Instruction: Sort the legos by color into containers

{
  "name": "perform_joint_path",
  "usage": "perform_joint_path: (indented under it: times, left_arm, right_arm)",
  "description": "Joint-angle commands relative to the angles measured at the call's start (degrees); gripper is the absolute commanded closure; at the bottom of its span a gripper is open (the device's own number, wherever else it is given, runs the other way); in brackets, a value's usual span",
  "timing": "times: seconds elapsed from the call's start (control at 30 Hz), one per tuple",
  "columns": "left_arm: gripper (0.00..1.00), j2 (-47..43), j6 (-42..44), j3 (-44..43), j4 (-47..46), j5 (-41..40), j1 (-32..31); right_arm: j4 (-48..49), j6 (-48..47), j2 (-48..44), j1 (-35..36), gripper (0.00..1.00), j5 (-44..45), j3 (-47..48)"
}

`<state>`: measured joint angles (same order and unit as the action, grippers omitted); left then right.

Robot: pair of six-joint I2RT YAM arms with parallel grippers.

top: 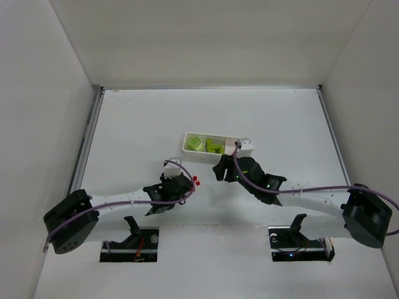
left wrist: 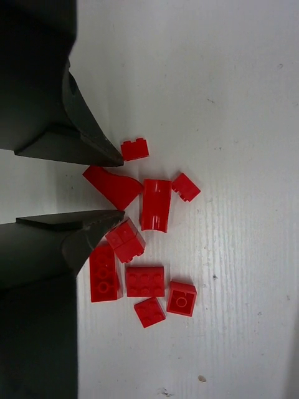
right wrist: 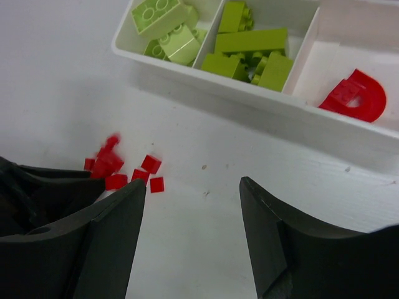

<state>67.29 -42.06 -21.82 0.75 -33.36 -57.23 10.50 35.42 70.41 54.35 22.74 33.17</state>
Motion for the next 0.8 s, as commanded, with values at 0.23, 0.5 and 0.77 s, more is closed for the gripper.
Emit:
perform_joint_path:
  times: [0.23, 0.5, 0.77]
  left_arm:
    - [0.8, -12.34, -0.04, 0.03, 0.21, -1.62, 0.5]
    - [0.81, -19.03, 1.02, -0.59, 2.5, 1.37, 5.06]
    - [0.77, -14.31, 2.51, -4.36, -10.05, 3.3, 17.44]
  right_arm:
    - [2.59, 1.41, 5.78, 8.18, 0.32, 0.37, -0.74]
    - [3.21, -1.4, 14.92, 12.75, 0.31, 0.73, 5.67]
    - [3.74, -1.06, 13.98, 13.19, 0.47, 3.62, 5.6]
